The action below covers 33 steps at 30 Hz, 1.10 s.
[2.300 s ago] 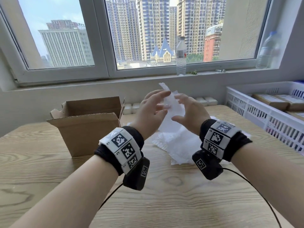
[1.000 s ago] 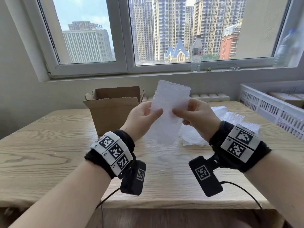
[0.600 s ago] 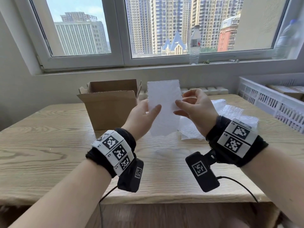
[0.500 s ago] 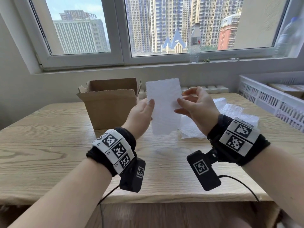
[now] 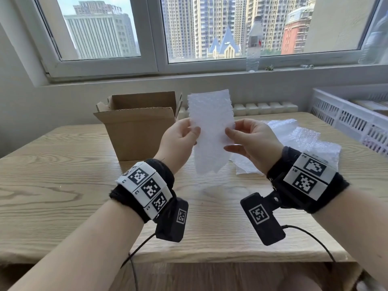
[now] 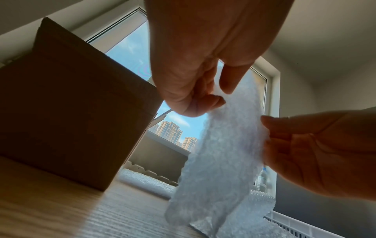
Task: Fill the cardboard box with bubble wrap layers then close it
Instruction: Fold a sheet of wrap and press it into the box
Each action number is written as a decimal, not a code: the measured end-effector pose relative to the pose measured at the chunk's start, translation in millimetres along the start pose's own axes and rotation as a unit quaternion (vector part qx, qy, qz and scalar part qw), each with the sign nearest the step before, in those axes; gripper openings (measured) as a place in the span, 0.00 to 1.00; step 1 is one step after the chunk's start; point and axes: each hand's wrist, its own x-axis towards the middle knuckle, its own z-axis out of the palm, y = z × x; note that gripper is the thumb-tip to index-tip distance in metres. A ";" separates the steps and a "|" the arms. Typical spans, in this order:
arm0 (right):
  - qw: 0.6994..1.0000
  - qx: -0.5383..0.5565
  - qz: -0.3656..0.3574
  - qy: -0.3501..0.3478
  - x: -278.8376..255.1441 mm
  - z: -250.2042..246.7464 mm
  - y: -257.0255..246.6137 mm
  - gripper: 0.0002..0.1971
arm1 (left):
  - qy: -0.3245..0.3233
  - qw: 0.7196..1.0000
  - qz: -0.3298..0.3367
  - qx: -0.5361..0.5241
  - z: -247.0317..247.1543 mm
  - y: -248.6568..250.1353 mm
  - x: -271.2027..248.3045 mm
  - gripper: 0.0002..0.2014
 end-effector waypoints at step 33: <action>0.904 -0.383 -0.187 0.044 -13.6 -5.2 -3.9 0.16 | -0.011 0.975 0.082 0.207 -3.2 8.6 -12.2 0.22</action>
